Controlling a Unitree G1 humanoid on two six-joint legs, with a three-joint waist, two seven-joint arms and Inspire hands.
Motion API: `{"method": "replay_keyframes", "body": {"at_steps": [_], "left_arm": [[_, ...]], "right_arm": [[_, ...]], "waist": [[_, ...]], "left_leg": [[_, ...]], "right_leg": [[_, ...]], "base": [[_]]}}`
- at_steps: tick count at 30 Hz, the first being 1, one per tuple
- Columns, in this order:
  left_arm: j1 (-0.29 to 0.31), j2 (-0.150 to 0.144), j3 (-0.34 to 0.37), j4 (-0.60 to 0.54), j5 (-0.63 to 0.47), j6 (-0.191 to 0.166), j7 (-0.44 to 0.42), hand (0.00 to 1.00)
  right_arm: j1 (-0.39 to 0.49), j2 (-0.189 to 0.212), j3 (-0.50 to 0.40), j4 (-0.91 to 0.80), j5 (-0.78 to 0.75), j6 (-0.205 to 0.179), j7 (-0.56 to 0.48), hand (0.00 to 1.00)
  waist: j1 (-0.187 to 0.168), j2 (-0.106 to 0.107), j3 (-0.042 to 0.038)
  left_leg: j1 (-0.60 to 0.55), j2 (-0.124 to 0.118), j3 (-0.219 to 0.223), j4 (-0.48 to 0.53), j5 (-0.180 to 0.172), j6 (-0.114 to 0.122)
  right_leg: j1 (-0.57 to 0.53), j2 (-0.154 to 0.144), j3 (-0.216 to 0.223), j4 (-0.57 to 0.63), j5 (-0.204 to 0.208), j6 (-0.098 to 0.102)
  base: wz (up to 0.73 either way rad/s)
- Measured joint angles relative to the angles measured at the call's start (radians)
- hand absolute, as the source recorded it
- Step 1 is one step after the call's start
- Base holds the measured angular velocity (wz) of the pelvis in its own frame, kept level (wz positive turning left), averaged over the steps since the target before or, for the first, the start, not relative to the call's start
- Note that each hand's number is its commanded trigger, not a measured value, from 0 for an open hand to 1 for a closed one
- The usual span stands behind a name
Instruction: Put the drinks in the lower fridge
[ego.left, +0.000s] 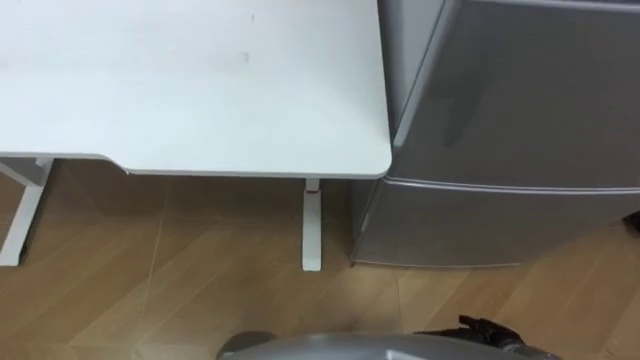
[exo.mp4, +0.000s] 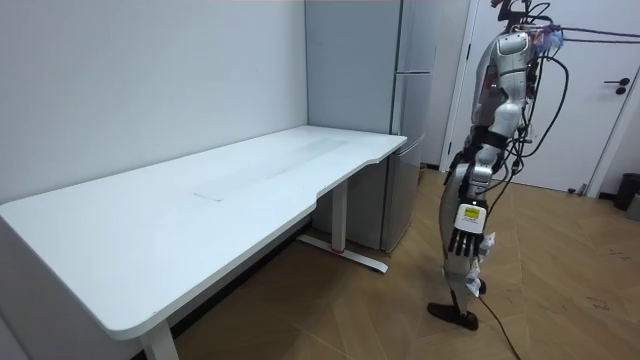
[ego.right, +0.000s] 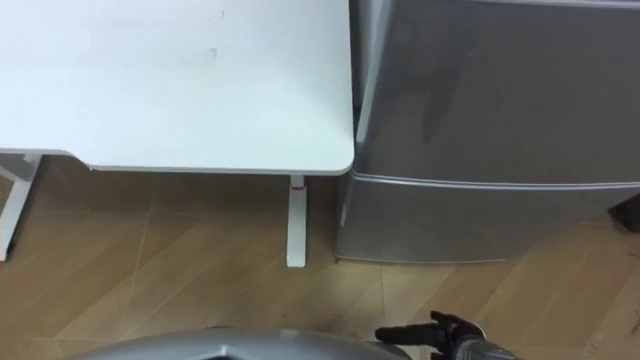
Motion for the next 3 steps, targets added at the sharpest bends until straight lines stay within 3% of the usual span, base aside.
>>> {"method": "replay_keyframes", "body": {"at_steps": [3], "left_arm": [[0.0, 0.0, -0.005, 0.005, 0.0, 0.0, 0.002, 0.0]], "right_arm": [[0.003, 0.0, 0.0, -0.001, 0.011, -0.001, -0.007, 0.0]], "waist": [[-0.003, 0.002, 0.0006]], "left_leg": [[0.007, -0.006, 0.001, 0.001, 0.0, 0.0]], "right_leg": [[0.009, -0.006, -0.002, 0.001, -0.006, 0.004]], "base": [[0.0]]}}
